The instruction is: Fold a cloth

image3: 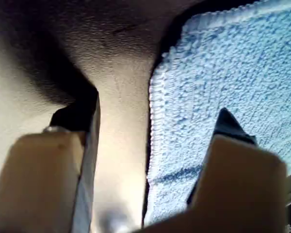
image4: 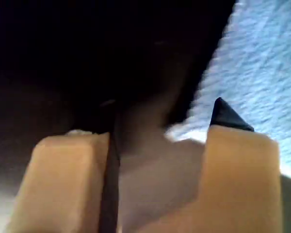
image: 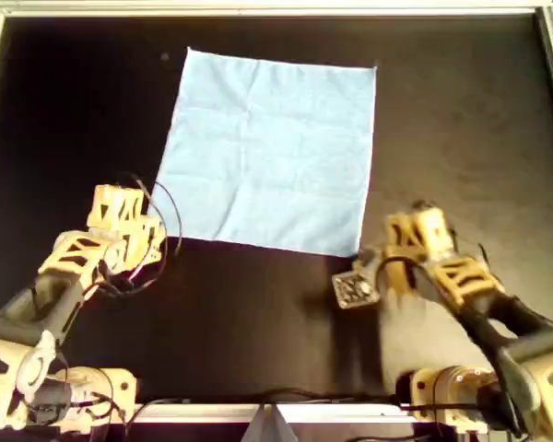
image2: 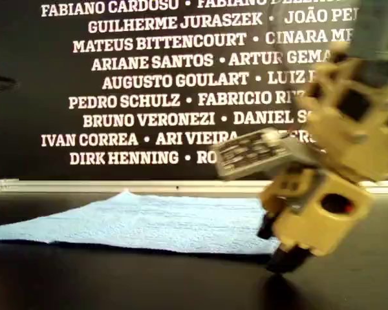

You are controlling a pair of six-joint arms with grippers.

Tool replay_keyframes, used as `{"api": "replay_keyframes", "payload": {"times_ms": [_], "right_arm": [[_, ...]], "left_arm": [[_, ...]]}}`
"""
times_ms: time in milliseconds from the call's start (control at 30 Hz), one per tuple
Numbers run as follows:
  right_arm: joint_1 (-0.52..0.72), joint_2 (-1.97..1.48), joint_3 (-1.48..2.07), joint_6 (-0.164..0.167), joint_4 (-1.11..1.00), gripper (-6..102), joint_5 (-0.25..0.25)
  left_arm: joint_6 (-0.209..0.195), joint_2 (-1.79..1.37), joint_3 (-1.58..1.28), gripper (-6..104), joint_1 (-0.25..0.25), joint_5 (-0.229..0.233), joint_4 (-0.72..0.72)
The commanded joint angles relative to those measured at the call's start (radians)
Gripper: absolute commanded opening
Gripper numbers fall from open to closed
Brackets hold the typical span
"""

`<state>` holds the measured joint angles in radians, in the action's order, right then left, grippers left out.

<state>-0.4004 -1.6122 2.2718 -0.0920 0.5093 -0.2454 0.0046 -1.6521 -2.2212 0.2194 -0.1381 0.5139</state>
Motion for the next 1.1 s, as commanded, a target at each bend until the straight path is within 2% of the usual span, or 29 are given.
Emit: {"api": "replay_keyframes", "payload": {"times_ms": [0,100,200,267,500,700,1000,1067], "right_arm": [[-0.061,0.026,-0.081,-0.015,-0.026,75,0.127],[-0.107,0.052,-0.132,-0.032,-0.026,75,0.176],[-0.115,0.089,-0.169,-0.058,-0.026,75,0.189],[-0.112,0.112,-0.202,-0.064,-0.026,75,0.189],[-0.104,0.169,-0.282,-0.064,-0.026,75,0.19],[-0.097,0.212,-0.331,-0.049,-0.026,75,0.19],[-0.095,0.212,-0.331,-0.063,-0.026,74,0.19],[-0.095,0.212,-0.331,-0.063,-0.026,72,0.19]], "left_arm": [[0.008,0.008,0.005,84,0.009,0.011,-0.015],[0.008,0.009,-0.005,84,0.008,0.015,-0.015],[0.009,0.009,-0.006,84,0.006,0.025,-0.015],[0.009,0.011,-0.006,84,0.008,0.025,-0.015],[0.009,0.057,0.046,83,0.009,0.025,-0.018],[0.009,0.187,0.167,83,0.006,0.026,-0.015],[0.011,0.204,0.179,83,0.009,0.028,-0.015],[0.011,0.204,0.178,83,0.012,0.028,-0.014]]}}
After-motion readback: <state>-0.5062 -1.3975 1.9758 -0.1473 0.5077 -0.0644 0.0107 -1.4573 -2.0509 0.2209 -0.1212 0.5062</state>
